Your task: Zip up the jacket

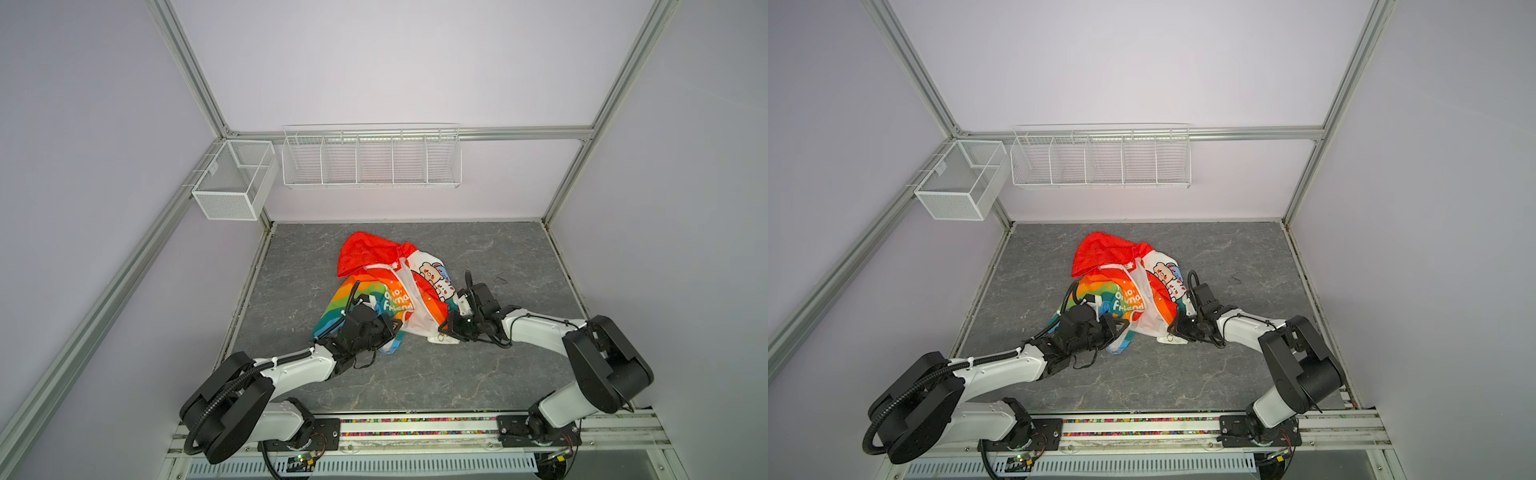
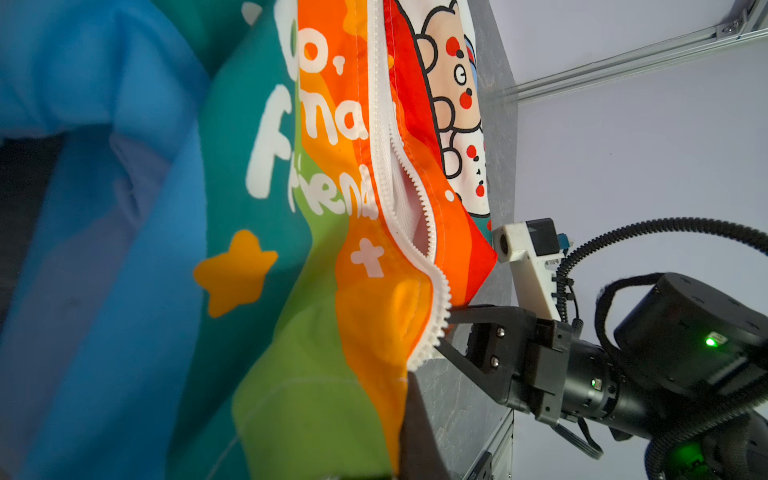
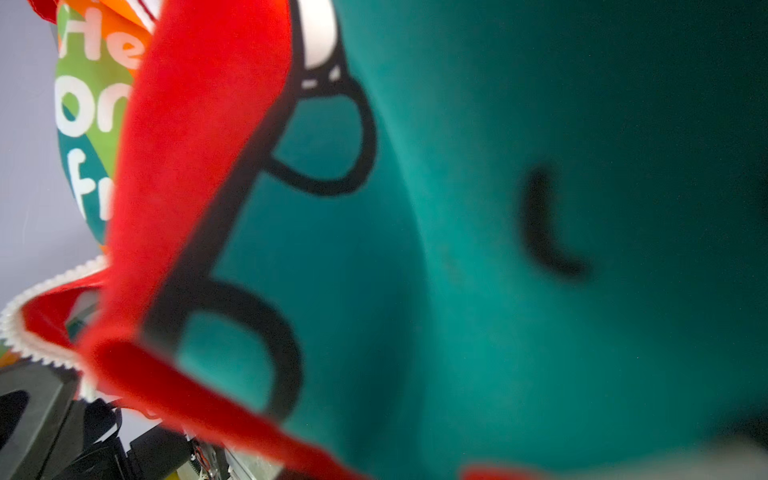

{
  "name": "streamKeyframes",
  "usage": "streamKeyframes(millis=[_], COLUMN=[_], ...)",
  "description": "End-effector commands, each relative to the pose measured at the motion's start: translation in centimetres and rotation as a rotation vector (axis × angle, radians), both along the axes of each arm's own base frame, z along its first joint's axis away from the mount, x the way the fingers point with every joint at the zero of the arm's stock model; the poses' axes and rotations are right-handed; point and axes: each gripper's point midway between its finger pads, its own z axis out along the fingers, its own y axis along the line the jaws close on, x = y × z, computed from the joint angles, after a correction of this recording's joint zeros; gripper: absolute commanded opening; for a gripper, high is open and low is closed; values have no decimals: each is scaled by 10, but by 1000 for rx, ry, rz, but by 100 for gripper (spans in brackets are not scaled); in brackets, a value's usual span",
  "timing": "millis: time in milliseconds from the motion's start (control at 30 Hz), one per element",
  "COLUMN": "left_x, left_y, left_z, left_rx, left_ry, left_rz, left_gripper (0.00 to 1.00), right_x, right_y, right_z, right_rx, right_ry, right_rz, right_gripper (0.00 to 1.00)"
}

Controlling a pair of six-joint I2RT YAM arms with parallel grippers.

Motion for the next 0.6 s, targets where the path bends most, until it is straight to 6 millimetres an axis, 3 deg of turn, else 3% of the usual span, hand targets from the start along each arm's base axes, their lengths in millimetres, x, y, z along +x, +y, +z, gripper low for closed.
streamKeyframes(millis=[0,267,367,567], left_x=[3,4,6,10], left_y=[-1,3,7,17], left_z=[3,8,15,33], left_rx=[-9,-10,-6,0], left_ry=[-15,-32,-49,-95], left_rz=[1,17,23,52], left_gripper=[0,0,0,0], right_x=[8,15,19,29], right_y=[2,10,18,40], right_z=[3,20,33,72], right_rx=[8,53,97,231], right_ry=[-11,-42,-67,-162], right_rz=[-3,10,30,107], right_gripper=[25,13,7,7])
